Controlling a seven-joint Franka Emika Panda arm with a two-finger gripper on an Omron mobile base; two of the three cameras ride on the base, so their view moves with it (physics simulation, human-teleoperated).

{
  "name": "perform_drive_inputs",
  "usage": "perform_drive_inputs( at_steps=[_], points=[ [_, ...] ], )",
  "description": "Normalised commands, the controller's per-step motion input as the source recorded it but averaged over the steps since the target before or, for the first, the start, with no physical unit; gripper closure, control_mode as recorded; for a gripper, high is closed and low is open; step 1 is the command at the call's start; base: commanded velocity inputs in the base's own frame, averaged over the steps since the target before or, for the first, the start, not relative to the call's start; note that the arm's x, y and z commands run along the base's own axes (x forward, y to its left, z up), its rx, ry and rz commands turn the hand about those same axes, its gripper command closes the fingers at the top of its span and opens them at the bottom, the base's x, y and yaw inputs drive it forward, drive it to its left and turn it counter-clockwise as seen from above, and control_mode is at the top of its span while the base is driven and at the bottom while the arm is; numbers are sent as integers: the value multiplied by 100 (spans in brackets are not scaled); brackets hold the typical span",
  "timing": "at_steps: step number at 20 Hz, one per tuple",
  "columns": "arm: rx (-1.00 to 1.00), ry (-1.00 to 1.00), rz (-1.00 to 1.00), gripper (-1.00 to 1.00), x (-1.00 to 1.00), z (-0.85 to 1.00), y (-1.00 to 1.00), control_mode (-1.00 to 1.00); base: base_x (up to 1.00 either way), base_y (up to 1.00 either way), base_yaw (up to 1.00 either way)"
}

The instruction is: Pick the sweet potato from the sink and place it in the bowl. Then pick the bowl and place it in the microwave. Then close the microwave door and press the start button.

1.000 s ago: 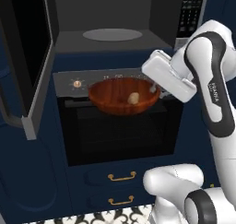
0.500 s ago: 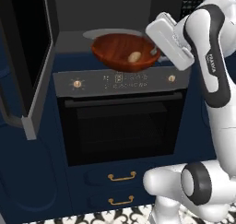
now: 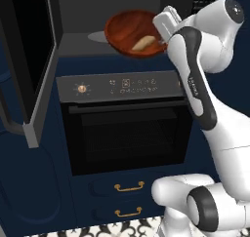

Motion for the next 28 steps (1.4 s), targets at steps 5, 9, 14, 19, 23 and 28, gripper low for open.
perform_drive_inputs(
  at_steps=[5,9,14,19,23,28],
  points=[
    [21,1,-44,100,94,37,0,-100,0,0,0],
    [20,2,-42,100,100,4,-1,-100,0,0,0],
    [23,16,-27,100,100,-10,0,-100,0,0,0],
    [17,8,-6,100,99,0,1,-100,0,0,0],
    [0,0,-2,100,99,-6,18,-100,0,0,0],
    [0,-2,0,-100,58,-12,10,-100,0,0,0]
  ],
)
